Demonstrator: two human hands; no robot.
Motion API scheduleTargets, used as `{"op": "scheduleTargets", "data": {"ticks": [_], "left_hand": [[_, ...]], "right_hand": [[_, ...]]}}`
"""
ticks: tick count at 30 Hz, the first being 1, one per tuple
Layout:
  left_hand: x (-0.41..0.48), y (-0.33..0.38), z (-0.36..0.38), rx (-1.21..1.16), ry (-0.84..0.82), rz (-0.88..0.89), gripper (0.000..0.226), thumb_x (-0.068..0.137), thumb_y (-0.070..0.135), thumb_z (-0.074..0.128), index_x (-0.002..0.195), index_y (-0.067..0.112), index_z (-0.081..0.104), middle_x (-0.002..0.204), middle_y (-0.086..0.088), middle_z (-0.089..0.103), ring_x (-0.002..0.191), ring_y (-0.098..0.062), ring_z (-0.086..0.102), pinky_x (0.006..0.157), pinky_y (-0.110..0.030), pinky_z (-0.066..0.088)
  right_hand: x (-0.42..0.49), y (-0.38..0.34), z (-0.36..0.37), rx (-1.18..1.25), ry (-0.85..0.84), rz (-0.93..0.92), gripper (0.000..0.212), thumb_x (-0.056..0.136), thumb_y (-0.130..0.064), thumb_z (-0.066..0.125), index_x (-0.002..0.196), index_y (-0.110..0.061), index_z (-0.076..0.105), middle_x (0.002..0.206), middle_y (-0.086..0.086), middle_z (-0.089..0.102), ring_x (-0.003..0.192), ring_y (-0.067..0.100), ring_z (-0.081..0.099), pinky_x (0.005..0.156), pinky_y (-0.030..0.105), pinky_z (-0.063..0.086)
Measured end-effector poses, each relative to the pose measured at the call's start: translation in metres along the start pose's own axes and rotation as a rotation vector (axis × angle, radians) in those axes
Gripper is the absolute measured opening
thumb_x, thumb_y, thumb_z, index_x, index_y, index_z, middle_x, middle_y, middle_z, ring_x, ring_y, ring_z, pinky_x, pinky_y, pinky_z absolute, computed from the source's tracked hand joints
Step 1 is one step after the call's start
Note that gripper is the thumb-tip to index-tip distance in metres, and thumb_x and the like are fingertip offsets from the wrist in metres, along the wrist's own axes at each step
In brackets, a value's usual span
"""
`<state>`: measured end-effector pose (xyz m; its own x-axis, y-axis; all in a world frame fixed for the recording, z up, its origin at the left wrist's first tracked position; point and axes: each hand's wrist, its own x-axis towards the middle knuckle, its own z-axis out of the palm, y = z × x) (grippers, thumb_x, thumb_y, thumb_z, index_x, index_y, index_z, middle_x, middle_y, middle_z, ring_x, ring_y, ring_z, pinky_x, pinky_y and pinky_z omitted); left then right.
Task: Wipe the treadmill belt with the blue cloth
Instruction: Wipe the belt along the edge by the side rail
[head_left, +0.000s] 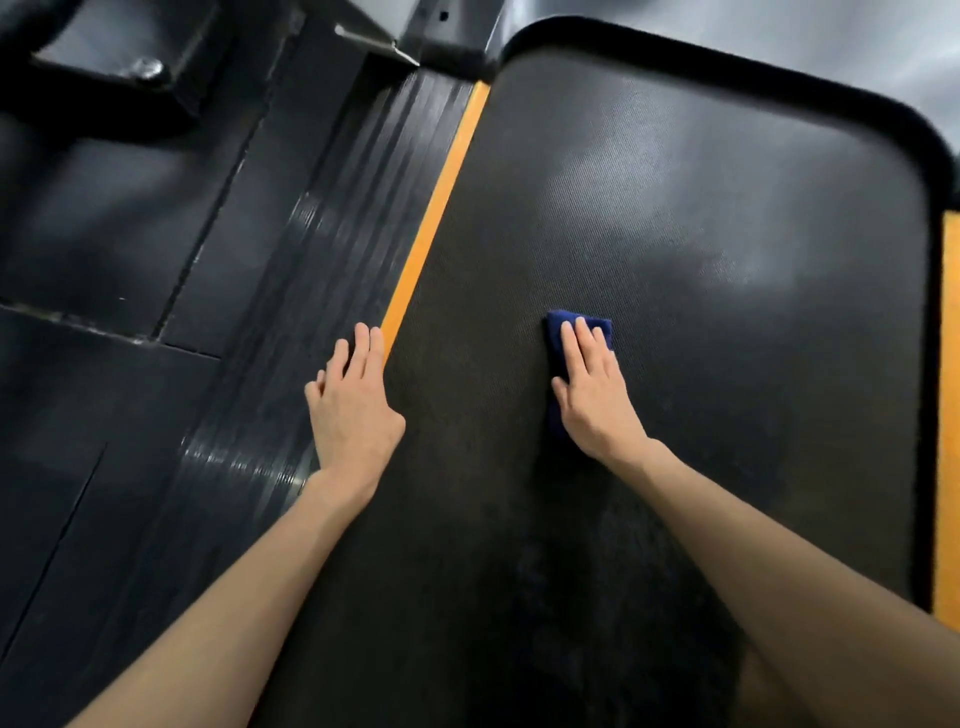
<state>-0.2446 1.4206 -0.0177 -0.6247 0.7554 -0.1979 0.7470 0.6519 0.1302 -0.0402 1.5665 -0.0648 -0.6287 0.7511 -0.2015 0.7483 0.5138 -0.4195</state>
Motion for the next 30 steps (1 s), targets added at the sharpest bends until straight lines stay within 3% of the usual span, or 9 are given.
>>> {"op": "scheduleTargets", "data": {"ticks": [7, 10, 13, 17, 19, 21, 25, 28, 30], "left_hand": [[0.001, -0.008, 0.009, 0.028, 0.051, 0.052, 0.078, 0.079, 0.002, 0.048, 0.148, 0.020, 0.018, 0.156, 0.002, 0.017, 0.140, -0.023, 0.022, 0.104, -0.046, 0.030], [0.003, -0.010, 0.005, -0.013, 0.037, 0.058, 0.078, 0.080, 0.001, 0.050, 0.148, 0.022, 0.018, 0.156, 0.003, 0.016, 0.141, -0.023, 0.021, 0.106, -0.048, 0.029], [0.005, -0.020, 0.003, -0.182, 0.007, 0.087, 0.075, 0.082, -0.003, 0.051, 0.147, 0.021, 0.022, 0.155, 0.003, 0.018, 0.142, -0.022, 0.018, 0.110, -0.046, 0.027], [-0.011, -0.035, -0.001, -0.265, 0.101, 0.101, 0.054, 0.089, 0.002, 0.052, 0.141, 0.010, 0.038, 0.153, -0.004, 0.026, 0.141, -0.020, 0.023, 0.112, -0.029, 0.020], [-0.023, -0.044, -0.004, -0.173, 0.114, 0.056, 0.052, 0.091, 0.008, 0.053, 0.140, 0.009, 0.038, 0.151, -0.005, 0.030, 0.139, -0.019, 0.028, 0.112, -0.030, 0.022], [-0.032, -0.050, -0.006, -0.170, -0.002, 0.019, 0.060, 0.092, 0.011, 0.053, 0.146, 0.015, 0.028, 0.154, 0.001, 0.021, 0.141, -0.015, 0.023, 0.112, -0.032, 0.024], [-0.037, -0.049, -0.005, -0.188, -0.123, 0.018, 0.072, 0.092, 0.008, 0.053, 0.149, 0.019, 0.010, 0.157, 0.004, 0.002, 0.144, -0.014, 0.007, 0.112, -0.033, 0.024], [-0.038, -0.045, -0.005, -0.221, -0.119, -0.009, 0.074, 0.090, 0.003, 0.052, 0.149, 0.017, 0.010, 0.157, 0.003, 0.002, 0.144, -0.015, 0.006, 0.112, -0.033, 0.022], [-0.037, -0.042, -0.006, -0.222, -0.119, -0.034, 0.076, 0.089, 0.002, 0.054, 0.149, 0.018, 0.010, 0.157, 0.004, 0.000, 0.144, -0.015, 0.005, 0.112, -0.032, 0.022]], "right_hand": [[0.015, -0.014, 0.024, 0.088, 0.349, 0.077, 0.057, 0.093, -0.030, 0.034, 0.144, -0.004, 0.033, 0.152, 0.013, 0.028, 0.141, 0.030, 0.022, 0.116, 0.037, 0.010], [0.032, -0.032, 0.030, 0.096, 0.369, -0.039, 0.048, 0.092, -0.014, 0.041, 0.138, -0.002, 0.043, 0.145, 0.016, 0.039, 0.135, 0.033, 0.034, 0.112, 0.041, 0.022], [0.031, -0.065, 0.046, 0.081, 0.277, -0.418, 0.045, 0.082, 0.002, 0.057, 0.127, -0.001, 0.056, 0.133, 0.017, 0.053, 0.122, 0.033, 0.050, 0.103, 0.044, 0.040], [-0.025, -0.089, 0.064, -0.019, -0.150, -0.863, 0.059, 0.086, -0.001, 0.055, 0.141, -0.016, 0.040, 0.150, 0.004, 0.035, 0.139, 0.020, 0.028, 0.115, 0.031, 0.013], [-0.008, -0.073, 0.045, -0.107, -0.250, -1.053, 0.052, 0.089, -0.004, 0.046, 0.139, -0.016, 0.043, 0.148, 0.006, 0.037, 0.138, 0.019, 0.030, 0.115, 0.028, 0.014], [0.035, -0.045, 0.027, -0.039, -0.094, -0.929, 0.046, 0.086, -0.004, 0.039, 0.129, -0.009, 0.055, 0.138, 0.014, 0.049, 0.129, 0.028, 0.044, 0.111, 0.032, 0.027], [0.080, -0.035, 0.007, 0.072, 0.260, -0.077, 0.060, 0.080, 0.014, 0.042, 0.137, -0.005, 0.046, 0.145, 0.015, 0.041, 0.131, 0.034, 0.040, 0.111, 0.035, 0.026], [0.027, -0.086, 0.047, 0.141, 0.249, -0.333, 0.061, 0.071, 0.018, 0.047, 0.129, -0.001, 0.053, 0.136, 0.018, 0.050, 0.125, 0.034, 0.048, 0.111, 0.035, 0.029], [-0.027, -0.100, 0.068, 0.063, -0.026, -0.694, 0.066, 0.075, 0.014, 0.054, 0.136, -0.011, 0.047, 0.144, 0.009, 0.042, 0.134, 0.025, 0.038, 0.114, 0.038, 0.025]]}}
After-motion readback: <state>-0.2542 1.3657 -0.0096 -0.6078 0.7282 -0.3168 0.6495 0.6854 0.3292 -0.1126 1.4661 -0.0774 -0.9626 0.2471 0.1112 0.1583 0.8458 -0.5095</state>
